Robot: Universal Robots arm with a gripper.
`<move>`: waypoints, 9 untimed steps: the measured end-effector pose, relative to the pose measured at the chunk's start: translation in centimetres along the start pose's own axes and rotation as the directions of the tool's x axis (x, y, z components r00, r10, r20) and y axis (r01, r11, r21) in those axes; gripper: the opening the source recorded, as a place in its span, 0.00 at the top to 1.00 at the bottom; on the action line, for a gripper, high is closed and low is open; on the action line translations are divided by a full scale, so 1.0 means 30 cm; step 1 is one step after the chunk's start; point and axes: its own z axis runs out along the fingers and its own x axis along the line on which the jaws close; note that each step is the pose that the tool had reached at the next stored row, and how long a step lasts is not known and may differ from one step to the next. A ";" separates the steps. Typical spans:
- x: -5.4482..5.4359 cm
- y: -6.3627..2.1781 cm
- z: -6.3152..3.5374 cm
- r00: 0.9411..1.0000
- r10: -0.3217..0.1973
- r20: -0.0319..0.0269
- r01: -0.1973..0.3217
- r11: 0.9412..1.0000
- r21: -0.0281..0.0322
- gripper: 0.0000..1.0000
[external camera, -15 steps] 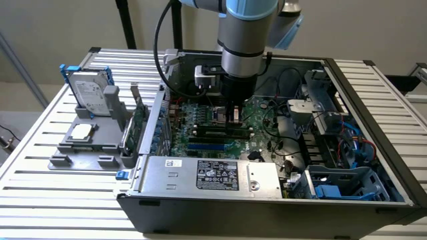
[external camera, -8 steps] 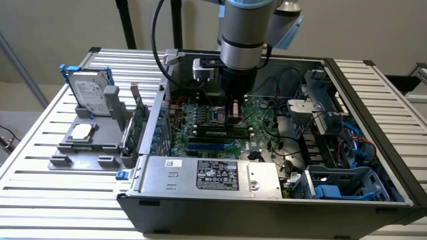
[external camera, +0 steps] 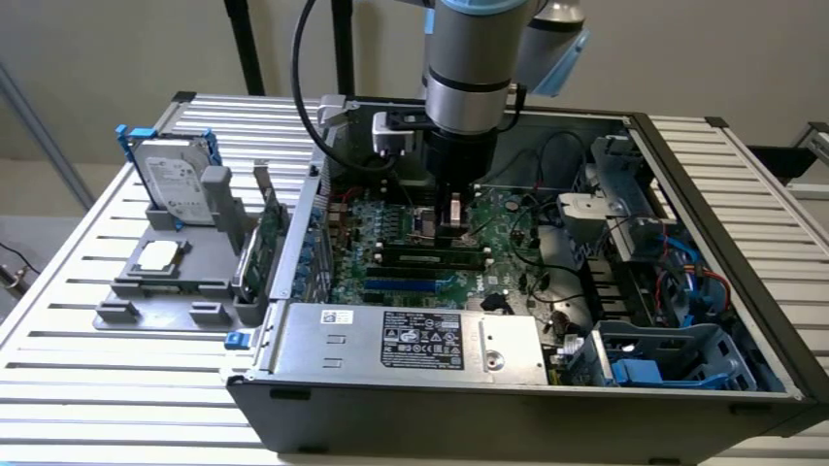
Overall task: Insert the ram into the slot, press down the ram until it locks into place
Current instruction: 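Insert the ram into the slot, then press down the ram until it locks into place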
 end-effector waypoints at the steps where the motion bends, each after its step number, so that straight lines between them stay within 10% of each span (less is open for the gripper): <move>1: 0.000 0.000 0.000 1.000 0.000 0.001 0.000 1.000 0.000 0.89; 9: 0.000 0.000 0.000 1.000 0.000 0.005 0.000 1.000 0.000 0.89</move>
